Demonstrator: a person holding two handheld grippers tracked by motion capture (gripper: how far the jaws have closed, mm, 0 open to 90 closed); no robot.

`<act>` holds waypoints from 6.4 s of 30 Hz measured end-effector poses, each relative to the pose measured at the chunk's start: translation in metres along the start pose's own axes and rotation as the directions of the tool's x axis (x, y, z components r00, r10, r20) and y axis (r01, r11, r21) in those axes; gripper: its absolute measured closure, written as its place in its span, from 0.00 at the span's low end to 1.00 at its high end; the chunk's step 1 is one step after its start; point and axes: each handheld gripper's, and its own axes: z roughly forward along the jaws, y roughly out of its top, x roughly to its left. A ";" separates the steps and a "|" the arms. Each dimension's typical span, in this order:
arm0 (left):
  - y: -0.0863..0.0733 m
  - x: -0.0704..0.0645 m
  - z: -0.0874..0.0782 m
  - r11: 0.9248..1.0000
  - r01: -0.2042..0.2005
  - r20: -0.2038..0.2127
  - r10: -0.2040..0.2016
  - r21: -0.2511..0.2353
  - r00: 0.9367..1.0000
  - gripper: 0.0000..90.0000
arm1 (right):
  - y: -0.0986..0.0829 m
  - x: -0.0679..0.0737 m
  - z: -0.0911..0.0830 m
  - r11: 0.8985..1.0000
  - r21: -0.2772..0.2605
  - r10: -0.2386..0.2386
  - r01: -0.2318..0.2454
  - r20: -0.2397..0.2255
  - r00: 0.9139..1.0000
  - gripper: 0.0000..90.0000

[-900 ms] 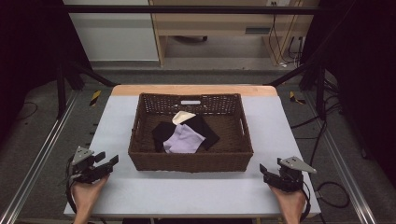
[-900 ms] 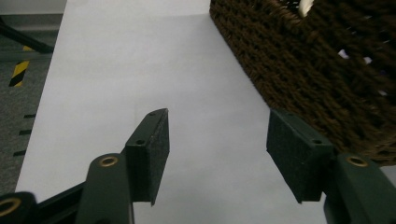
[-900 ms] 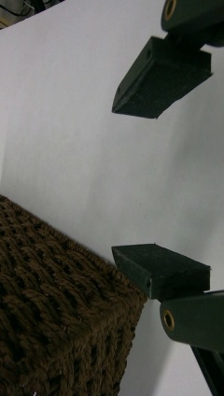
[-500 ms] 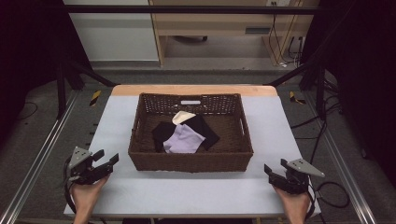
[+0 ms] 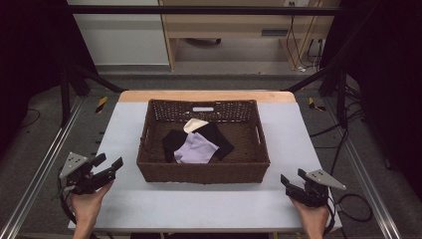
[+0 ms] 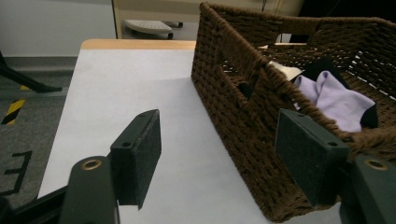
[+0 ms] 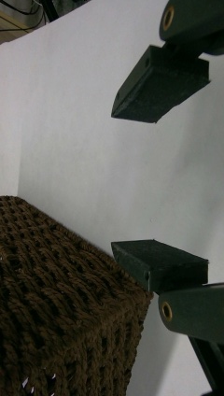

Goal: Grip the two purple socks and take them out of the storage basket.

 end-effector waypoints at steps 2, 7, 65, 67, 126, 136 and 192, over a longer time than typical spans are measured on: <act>0.004 -0.002 -0.001 1.000 -0.019 0.002 0.019 -0.005 1.000 0.33 | 0.000 0.000 0.000 1.000 0.004 -0.002 0.002 0.002 1.000 0.33; 0.015 -0.005 -0.004 0.999 -0.041 0.015 0.041 -0.012 0.999 0.33 | -0.003 0.000 0.003 1.000 0.026 0.008 -0.008 0.001 1.000 0.32; 0.120 -0.143 0.176 0.979 -0.192 0.199 0.177 0.061 0.964 0.39 | -0.005 -0.001 0.013 1.000 0.030 0.003 -0.005 0.062 0.998 0.29; 0.118 -0.149 0.182 0.975 -0.211 0.206 0.192 0.074 0.959 0.39 | -0.005 -0.001 0.013 1.000 0.030 0.002 -0.004 0.062 0.998 0.29; 0.075 -0.166 0.218 0.832 -0.383 0.318 0.265 0.401 0.910 0.95 | -0.004 0.002 0.017 0.997 0.074 -0.028 0.023 0.061 0.998 0.27; 0.093 -0.160 0.198 0.925 -0.315 0.299 0.246 0.211 0.922 0.95 | -0.004 0.003 0.018 0.996 0.080 -0.045 0.041 0.061 0.997 0.27; 0.057 -0.143 -0.016 0.949 -0.310 0.474 0.299 -0.057 0.828 0.95 | -0.004 0.005 0.020 0.993 0.105 -0.058 0.050 0.075 0.996 0.27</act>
